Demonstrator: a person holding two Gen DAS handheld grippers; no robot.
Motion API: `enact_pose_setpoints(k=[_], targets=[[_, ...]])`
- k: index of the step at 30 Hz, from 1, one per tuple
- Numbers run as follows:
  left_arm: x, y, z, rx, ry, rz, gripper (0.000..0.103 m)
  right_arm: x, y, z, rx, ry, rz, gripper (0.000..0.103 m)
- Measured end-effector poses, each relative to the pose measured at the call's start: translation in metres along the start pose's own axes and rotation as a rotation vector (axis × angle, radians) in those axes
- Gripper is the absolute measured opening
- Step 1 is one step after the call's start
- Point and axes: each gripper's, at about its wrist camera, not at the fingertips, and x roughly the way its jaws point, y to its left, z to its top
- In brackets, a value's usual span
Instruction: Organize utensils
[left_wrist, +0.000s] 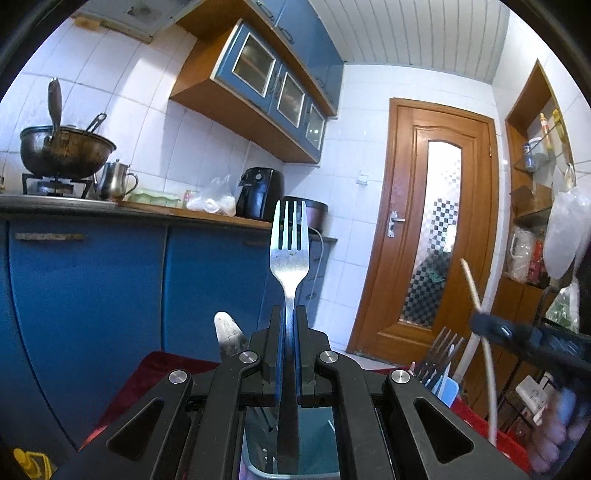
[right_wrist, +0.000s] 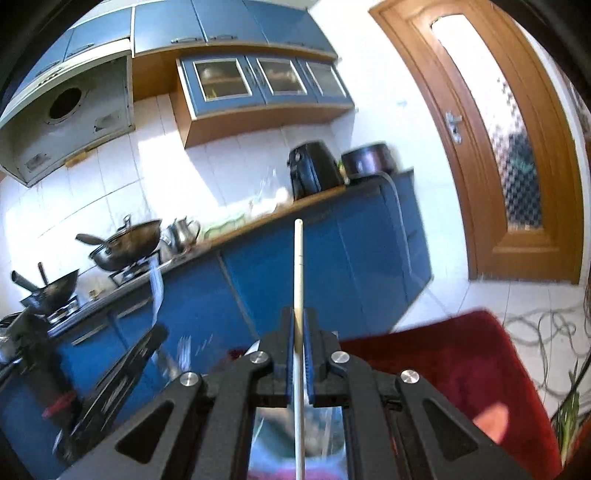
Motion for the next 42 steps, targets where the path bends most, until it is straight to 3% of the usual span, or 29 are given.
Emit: enact_pose_setpoints(k=[8,18,21,23,25,29,42], targets=[[0.003,0.003,-0.013,-0.004,0.015,-0.004,0.004,0.039,0.009,-0.003,-0.082,-0.064,-0.060,0.006],[0.002,0.004,-0.019,-0.009,0.055,-0.019,0.004,0.033,0.011,-0.029,-0.142,0.002,-0.067,0.007],[0.001,0.001,-0.018,-0.001,0.078,-0.029,0.005,0.030,0.012,-0.028,-0.136,0.023,-0.056,0.017],[-0.002,-0.002,-0.018,0.010,0.086,-0.024,0.007,0.026,0.013,-0.028,-0.126,0.030,-0.043,0.026],[-0.006,-0.004,-0.017,0.016,0.091,-0.014,0.012,0.020,0.014,-0.028,-0.122,0.034,-0.036,0.027],[-0.014,-0.001,-0.016,-0.001,0.114,-0.006,0.031,0.010,0.018,-0.028,-0.115,0.037,-0.027,0.028],[-0.044,0.008,-0.013,-0.019,0.196,0.012,0.035,-0.033,0.024,-0.033,-0.043,0.069,-0.006,0.030]])
